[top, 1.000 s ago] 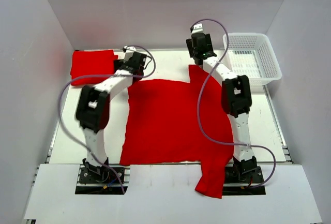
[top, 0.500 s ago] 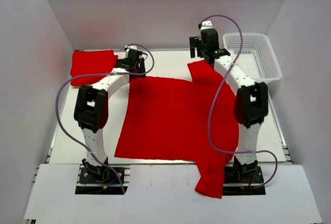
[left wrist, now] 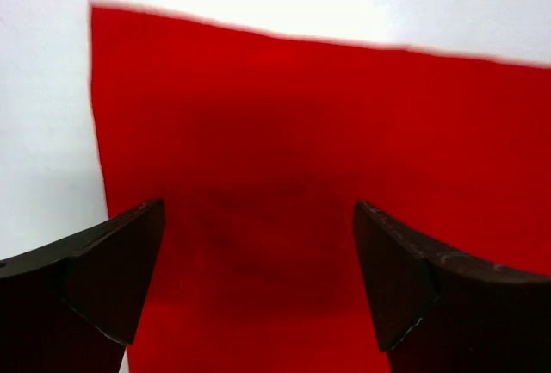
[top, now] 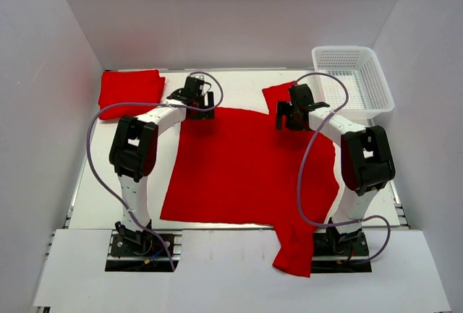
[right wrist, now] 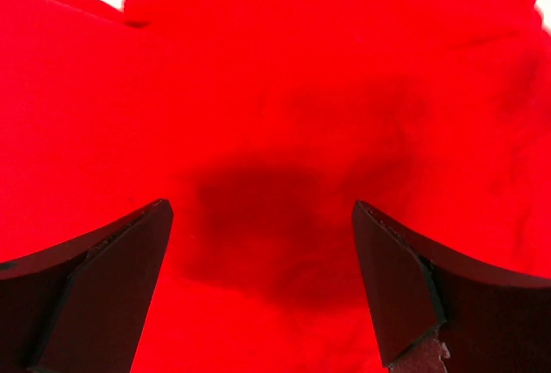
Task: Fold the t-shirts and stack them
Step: Flatten out the tshirt
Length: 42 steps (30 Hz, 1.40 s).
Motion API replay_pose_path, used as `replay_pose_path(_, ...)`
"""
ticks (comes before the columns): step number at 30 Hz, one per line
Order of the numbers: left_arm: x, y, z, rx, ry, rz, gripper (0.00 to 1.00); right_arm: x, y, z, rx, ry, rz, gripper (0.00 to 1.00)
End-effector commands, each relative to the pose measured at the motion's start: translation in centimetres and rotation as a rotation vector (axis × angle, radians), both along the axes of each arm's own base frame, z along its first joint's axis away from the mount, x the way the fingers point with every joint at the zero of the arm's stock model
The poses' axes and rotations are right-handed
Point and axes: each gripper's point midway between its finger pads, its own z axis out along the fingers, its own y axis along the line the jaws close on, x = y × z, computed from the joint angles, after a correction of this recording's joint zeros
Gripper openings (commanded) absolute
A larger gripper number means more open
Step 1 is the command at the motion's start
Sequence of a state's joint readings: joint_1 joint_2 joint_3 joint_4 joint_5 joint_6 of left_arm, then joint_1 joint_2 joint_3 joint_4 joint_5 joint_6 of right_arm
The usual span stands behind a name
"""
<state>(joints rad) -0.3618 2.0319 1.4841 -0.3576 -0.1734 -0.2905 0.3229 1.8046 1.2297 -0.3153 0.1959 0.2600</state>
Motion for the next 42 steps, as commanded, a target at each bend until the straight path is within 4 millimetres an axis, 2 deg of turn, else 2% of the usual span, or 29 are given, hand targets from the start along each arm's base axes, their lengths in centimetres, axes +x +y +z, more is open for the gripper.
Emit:
replay_pose_path(1, -1.3, 0.5, -2.3, -0.031, 0.075, 0.012, 1.00, 0.0, 0.4, -0.4, 0.067, 0.015, -0.028, 0.90)
replay_pose_path(2, -1.4, 0.5, -3.0, -0.035, 0.089, 0.023, 1.00, -0.1, 0.4, -1.4, 0.069, 0.039, -0.029, 0.90)
replay_pose_path(7, -1.4, 2.6, -5.2, 0.056, 0.143, 0.096, 1.00, 0.1, 1.2, -3.8, 0.093, 0.092, 0.006, 0.90)
replay_pose_path(10, -1.0, 5.3, -6.7, 0.095, 0.189, 0.194, 1.00, 0.7, 2.3, -5.1, 0.122, 0.127, 0.051, 0.90)
replay_pose_path(11, -1.1, 6.5, -6.8, 0.132, 0.201, 0.223, 1.00, 1.4, 3.5, -4.3, 0.171, 0.118, 0.085, 0.90)
replay_pose_path(12, -0.5, 7.6, -6.4, 0.137, 0.188, 0.251, 1.00, 1.5, 3.7, -5.2, 0.171, 0.131, 0.095, 0.90)
replay_pose_path(13, 0.0, 8.5, -6.7, 0.131, 0.178, 0.273, 1.00, 2.4, 4.4, -5.1, 0.192, 0.118, 0.114, 0.90)
replay_pose_path(14, 0.4, 8.4, -6.6, 0.126, 0.166, 0.274, 1.00, 2.3, 4.4, -5.5, 0.190, 0.128, 0.113, 0.90)
replay_pose_path(16, 1.5, 9.6, -6.2, 0.115, 0.144, 0.304, 1.00, 4.3, 5.4, -5.4, 0.204, 0.095, 0.135, 0.90)
replay_pose_path(17, 2.0, 9.3, -7.0, 0.107, 0.149, 0.284, 1.00, 4.9, 5.5, -5.3, 0.205, 0.083, 0.141, 0.90)
replay_pose_path(18, 3.5, 9.5, -6.3, 0.086, 0.124, 0.282, 1.00, 6.9, 6.1, -4.3, 0.215, 0.040, 0.146, 0.90)
replay_pose_path(19, 4.3, 10.0, -6.4, 0.082, 0.115, 0.294, 1.00, 7.4, 6.0, -4.9, 0.213, 0.045, 0.144, 0.90)
replay_pose_path(20, 4.8, 9.6, -6.6, 0.073, 0.122, 0.276, 1.00, 8.1, 6.4, -4.7, 0.215, 0.029, 0.151, 0.90)
replay_pose_path(21, 6.1, 9.7, -7.1, 0.062, 0.126, 0.278, 1.00, 10.2, 7.3, -3.6, 0.225, -0.021, 0.174, 0.90)
replay_pose_path(22, 6.8, 10.1, -7.4, 0.068, 0.125, 0.277, 1.00, 11.0, 7.5, -4.3, 0.224, -0.026, 0.186, 0.90)
replay_pose_path(23, 8.1, 10.2, -7.7, 0.058, 0.125, 0.269, 1.00, 13.1, 8.7, -3.9, 0.241, -0.062, 0.228, 0.90)
replay_pose_path(24, 9.9, 10.0, -6.4, 0.051, 0.080, 0.261, 1.00, 13.8, 8.6, -4.1, 0.242, -0.069, 0.228, 0.90)
replay_pose_path(25, 10.8, 10.3, -6.3, 0.044, 0.066, 0.259, 1.00, 16.2, 9.3, -2.4, 0.248, -0.134, 0.251, 0.90)
replay_pose_path(27, 12.5, 10.5, -6.6, 0.033, 0.043, 0.241, 1.00, 17.1, 9.7, -4.7, 0.235, -0.124, 0.249, 0.90)
replay_pose_path(28, 13.3, 10.5, -6.3, 0.013, 0.024, 0.225, 1.00, 19.1, 9.8, -2.6, 0.231, -0.197, 0.245, 0.90)
replay_pose_path(30, 14.1, 9.7, -6.0, -0.026, -0.003, 0.198, 1.00, 20.2, 9.6, -3.1, 0.223, -0.229, 0.241, 0.90)
replay_pose_path(32, 15.3, 8.4, -5.2, -0.079, -0.053, 0.142, 1.00, 22.0, 9.4, -1.3, 0.223, -0.312, 0.242, 0.90)
replay_pose_path(34, 15.6, 7.5, -4.3, -0.112, -0.070, 0.098, 1.00, 22.8, 9.3, 0.3, 0.229, -0.354, 0.246, 0.90)
replay_pose_path(36, 16.2, 6.9, -2.0, -0.139, -0.114, 0.077, 1.00, 23.3, 9.3, 3.2, 0.229, -0.417, 0.266, 0.90)
replay_pose_path(38, 16.4, 6.8, 1.2, -0.147, -0.162, 0.060, 1.00, 23.3, 9.0, 5.3, 0.210, -0.451, 0.282, 0.90)
replay_pose_path(39, 16.3, 6.6, 2.1, -0.155, -0.171, 0.053, 1.00, 23.1, 8.9, 6.8, 0.204, -0.469, 0.292, 0.90)
replay_pose_path(40, 16.5, 6.6, 3.6, -0.153, -0.205, 0.044, 1.00, 22.9, 8.9, 7.4, 0.195, -0.474, 0.304, 0.90)
replay_pose_path(41, 16.5, 6.7, 6.0, -0.147, -0.247, 0.031, 1.00, 22.5, 8.8, 9.4, 0.187, -0.501, 0.329, 0.90)
replay_pose_path(42, 16.5, 6.5, 7.3, -0.150, -0.267, 0.014, 1.00, 21.6, 8.9, 10.7, 0.175, -0.494, 0.348, 0.90)
